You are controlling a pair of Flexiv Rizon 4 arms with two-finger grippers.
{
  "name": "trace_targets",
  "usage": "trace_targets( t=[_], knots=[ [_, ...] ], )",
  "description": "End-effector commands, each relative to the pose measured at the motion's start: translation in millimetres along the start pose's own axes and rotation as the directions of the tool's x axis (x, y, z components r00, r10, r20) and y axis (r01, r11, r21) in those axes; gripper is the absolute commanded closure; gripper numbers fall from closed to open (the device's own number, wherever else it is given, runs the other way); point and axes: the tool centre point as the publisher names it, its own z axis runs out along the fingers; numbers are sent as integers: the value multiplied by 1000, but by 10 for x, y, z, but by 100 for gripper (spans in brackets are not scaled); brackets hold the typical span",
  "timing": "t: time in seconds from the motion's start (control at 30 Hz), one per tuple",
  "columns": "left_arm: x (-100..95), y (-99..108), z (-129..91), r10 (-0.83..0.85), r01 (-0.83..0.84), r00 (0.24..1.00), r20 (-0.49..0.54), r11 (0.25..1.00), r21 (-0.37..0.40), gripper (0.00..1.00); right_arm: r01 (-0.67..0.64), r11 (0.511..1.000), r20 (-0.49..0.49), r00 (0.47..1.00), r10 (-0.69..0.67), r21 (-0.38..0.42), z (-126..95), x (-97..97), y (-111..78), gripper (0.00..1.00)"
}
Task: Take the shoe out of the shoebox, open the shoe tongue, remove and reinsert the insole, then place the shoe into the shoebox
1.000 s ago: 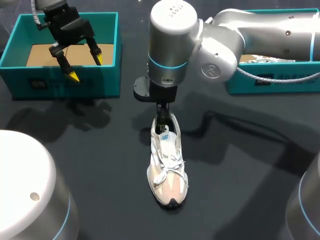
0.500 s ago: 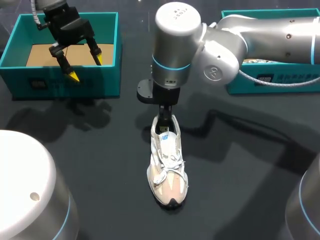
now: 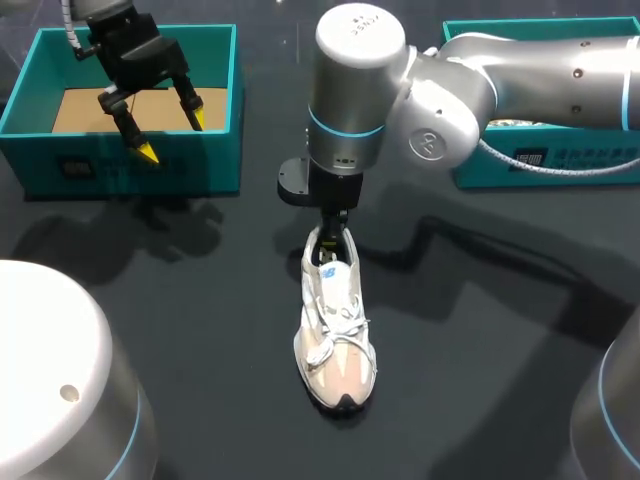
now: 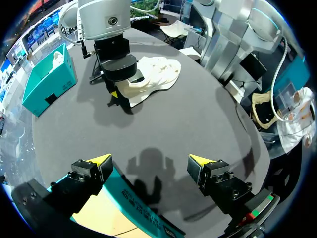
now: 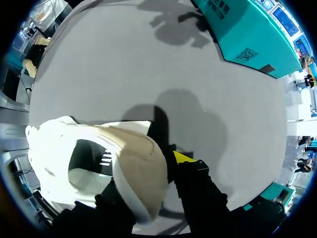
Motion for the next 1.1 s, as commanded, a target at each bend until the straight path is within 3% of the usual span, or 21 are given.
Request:
trace_targets(
  t=[0.03,0.4,0.6,1.1],
  knots=[
    [3,5,-2,0,0,1000,-1,1000,-2,0,-4,1000,23,1000,3,13,-115,72,-6,100],
    [3,5,-2,0,0,1000,-1,1000,-2,0,1,995,54,999,-6,98,-738,28,-84,100],
    [3,5,-2,0,0,1000,-1,1000,-2,0,-8,992,88,996,-3,126,-1117,-52,-257,100],
    [3,5,-2,0,0,1000,-1,1000,-2,0,-8,992,88,996,-3,126,-1117,-52,-257,100]
  ],
)
